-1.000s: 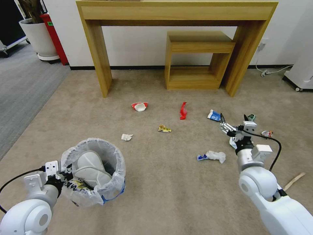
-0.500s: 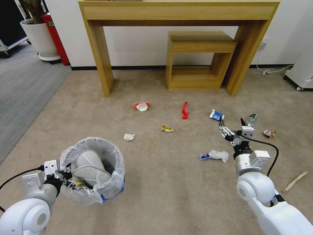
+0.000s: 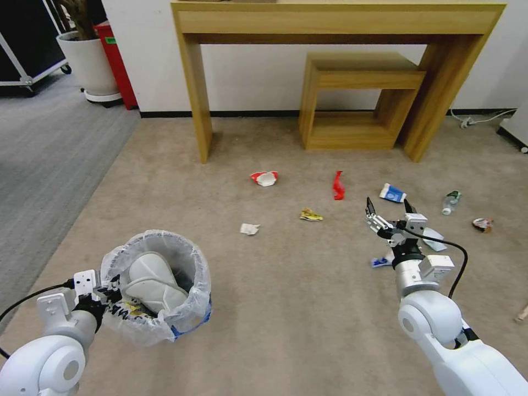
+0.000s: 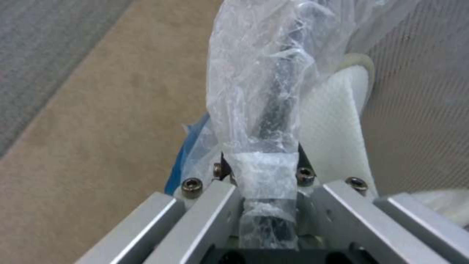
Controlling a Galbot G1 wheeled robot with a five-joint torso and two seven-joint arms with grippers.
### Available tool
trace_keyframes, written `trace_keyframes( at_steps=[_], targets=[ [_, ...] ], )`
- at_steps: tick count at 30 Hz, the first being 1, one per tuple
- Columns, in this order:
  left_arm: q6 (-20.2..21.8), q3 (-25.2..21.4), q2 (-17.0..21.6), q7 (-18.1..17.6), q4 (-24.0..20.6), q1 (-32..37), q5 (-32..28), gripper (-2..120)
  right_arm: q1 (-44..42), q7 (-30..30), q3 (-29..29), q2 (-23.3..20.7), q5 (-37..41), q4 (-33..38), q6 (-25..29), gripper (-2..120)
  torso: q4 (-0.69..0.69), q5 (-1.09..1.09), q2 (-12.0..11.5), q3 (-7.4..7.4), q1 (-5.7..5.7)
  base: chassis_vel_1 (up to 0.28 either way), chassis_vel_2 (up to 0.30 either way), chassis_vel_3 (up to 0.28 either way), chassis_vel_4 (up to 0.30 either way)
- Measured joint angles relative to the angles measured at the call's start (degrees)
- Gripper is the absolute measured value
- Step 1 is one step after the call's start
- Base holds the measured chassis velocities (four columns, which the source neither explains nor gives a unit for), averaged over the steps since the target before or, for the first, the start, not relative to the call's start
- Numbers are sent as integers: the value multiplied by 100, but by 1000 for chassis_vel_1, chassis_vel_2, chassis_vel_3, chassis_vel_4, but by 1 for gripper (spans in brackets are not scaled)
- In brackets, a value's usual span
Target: Pick up the trash bin and place the garbage on the floor into it.
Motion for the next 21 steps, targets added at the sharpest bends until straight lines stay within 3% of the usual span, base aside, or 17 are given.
trace_keyframes(
  at_steps=[4, 21],
  targets=[
    [-3, -29, 2, -13, 15, 0, -48, 1, 71, -26, -71, 15, -6, -56, 53, 100, 0, 6, 0, 0, 0, 113, 112, -91, -90],
    [62, -56, 20, -185, -38, -3, -422, 1, 71, -71, -65, -11, -102, -43, 64, 100, -1, 6, 0, 0, 0, -16, -18, 11, 14]
  ],
)
